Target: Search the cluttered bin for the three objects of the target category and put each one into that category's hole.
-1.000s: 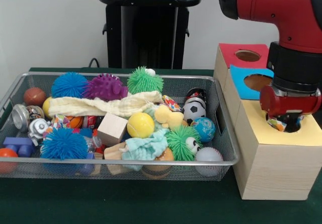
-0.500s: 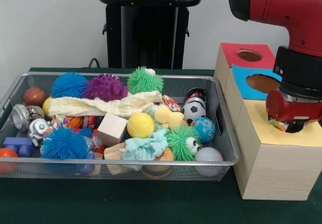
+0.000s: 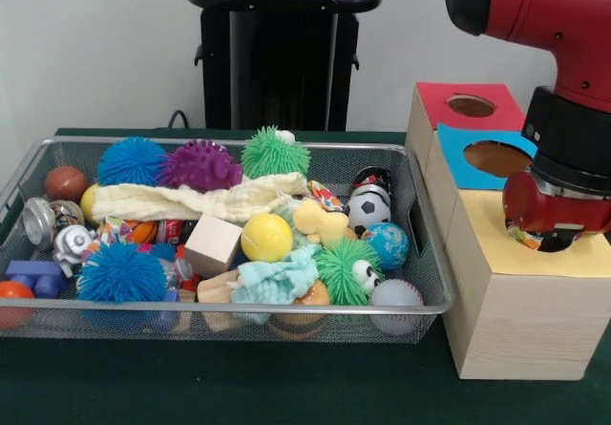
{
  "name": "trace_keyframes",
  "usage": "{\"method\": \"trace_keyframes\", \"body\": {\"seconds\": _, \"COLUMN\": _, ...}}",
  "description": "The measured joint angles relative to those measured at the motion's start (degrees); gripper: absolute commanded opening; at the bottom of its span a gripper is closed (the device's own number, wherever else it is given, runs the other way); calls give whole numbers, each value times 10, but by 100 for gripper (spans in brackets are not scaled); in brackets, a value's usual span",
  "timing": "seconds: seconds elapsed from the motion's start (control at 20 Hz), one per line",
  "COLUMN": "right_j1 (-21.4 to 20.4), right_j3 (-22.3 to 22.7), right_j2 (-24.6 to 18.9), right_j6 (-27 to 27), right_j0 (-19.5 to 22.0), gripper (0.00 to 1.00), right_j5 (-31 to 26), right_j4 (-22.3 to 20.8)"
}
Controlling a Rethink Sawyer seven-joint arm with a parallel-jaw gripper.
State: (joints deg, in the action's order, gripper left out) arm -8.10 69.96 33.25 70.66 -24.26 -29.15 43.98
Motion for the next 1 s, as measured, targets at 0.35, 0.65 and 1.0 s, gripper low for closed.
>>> {"method": "trace_keyframes", "body": {"seconds": 0.35, "right_j1": 15, "right_j3": -22, "right_j2": 25, "right_j6": 13, "right_j0": -2, "gripper": 0, "right_j5": -14, "right_j4": -17}}
{"method": "trace_keyframes", "body": {"seconds": 0.65, "right_j1": 21, "right_j3": -36, "right_j2": 35, "right_j6": 23, "right_j0": -4, "gripper": 0, "right_j5": -28, "right_j4": -33}}
{"method": "trace_keyframes", "body": {"seconds": 1.0, "right_j1": 21, "right_j3": -38, "right_j2": 35, "right_j6": 24, "right_j0": -4, "gripper": 0, "right_j5": -29, "right_j4": -39}}
